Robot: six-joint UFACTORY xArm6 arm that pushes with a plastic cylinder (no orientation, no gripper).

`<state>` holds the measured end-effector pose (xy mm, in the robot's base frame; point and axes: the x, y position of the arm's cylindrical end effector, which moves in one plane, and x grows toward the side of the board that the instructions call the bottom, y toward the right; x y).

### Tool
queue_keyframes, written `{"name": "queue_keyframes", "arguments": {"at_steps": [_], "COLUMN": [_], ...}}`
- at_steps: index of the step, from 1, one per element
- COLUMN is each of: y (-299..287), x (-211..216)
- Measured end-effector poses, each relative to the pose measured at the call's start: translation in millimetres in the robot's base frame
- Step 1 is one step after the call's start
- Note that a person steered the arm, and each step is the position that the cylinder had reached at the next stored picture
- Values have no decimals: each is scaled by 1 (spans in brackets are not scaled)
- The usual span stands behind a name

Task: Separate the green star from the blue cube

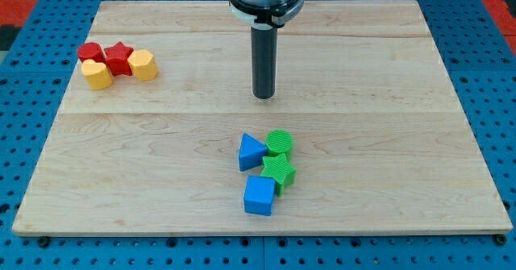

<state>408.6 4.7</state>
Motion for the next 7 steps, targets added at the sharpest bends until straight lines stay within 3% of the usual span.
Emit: {"name": "queue_keyframes", "arguments": {"at_steps": [1,2,3,4,5,7], "y": [-4,-50,-139,-160,-147,36], "x": [15,49,93,165,209,195]}}
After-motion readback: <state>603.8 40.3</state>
